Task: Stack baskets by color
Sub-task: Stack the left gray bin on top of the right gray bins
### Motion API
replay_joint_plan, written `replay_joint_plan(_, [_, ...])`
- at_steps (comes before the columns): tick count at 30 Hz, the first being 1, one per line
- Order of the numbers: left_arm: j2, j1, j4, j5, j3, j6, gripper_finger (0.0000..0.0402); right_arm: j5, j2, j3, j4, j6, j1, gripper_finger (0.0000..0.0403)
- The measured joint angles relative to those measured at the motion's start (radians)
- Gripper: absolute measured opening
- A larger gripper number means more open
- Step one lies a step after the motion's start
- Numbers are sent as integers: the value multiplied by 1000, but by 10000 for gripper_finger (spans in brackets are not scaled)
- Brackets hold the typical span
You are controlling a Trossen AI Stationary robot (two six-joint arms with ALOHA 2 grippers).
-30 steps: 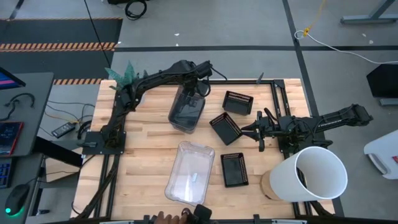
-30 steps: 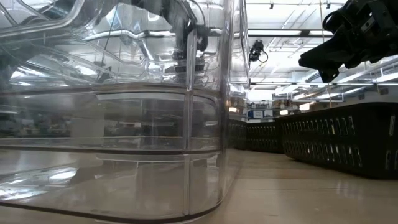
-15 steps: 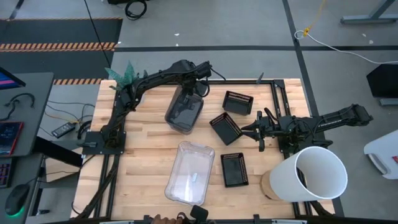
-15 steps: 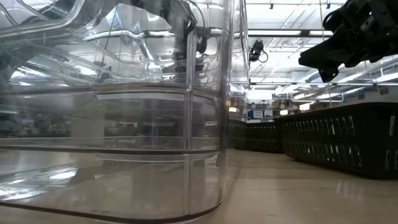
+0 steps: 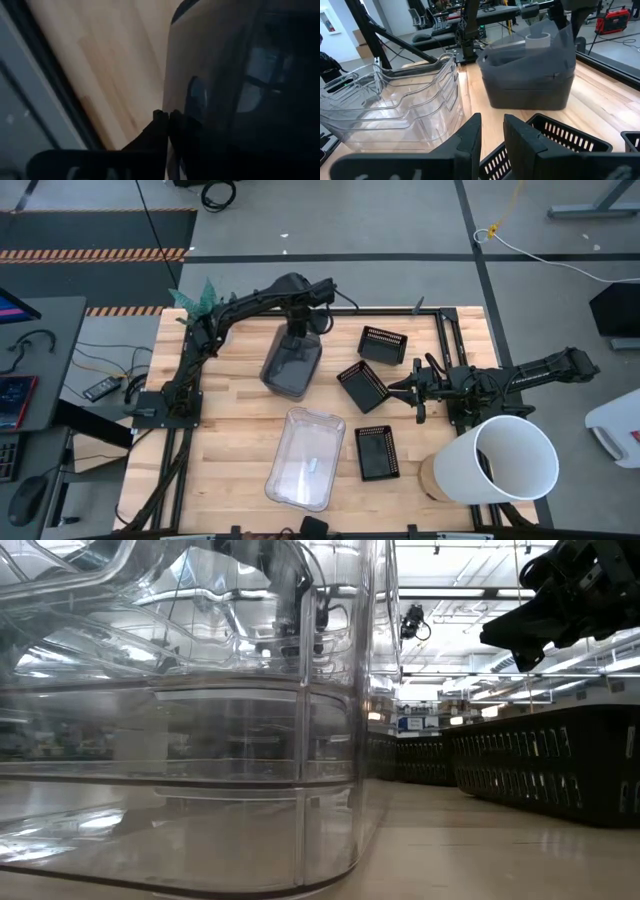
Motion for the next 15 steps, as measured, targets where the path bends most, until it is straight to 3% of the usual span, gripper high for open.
replay_joint_plan(9, [0, -2, 35, 25, 0, 12, 76, 0, 0, 0, 0, 0, 0, 87])
replay_joint_plan(15, [0, -12, 38, -7, 0, 12, 153, 0, 0, 0, 0, 0, 0, 87])
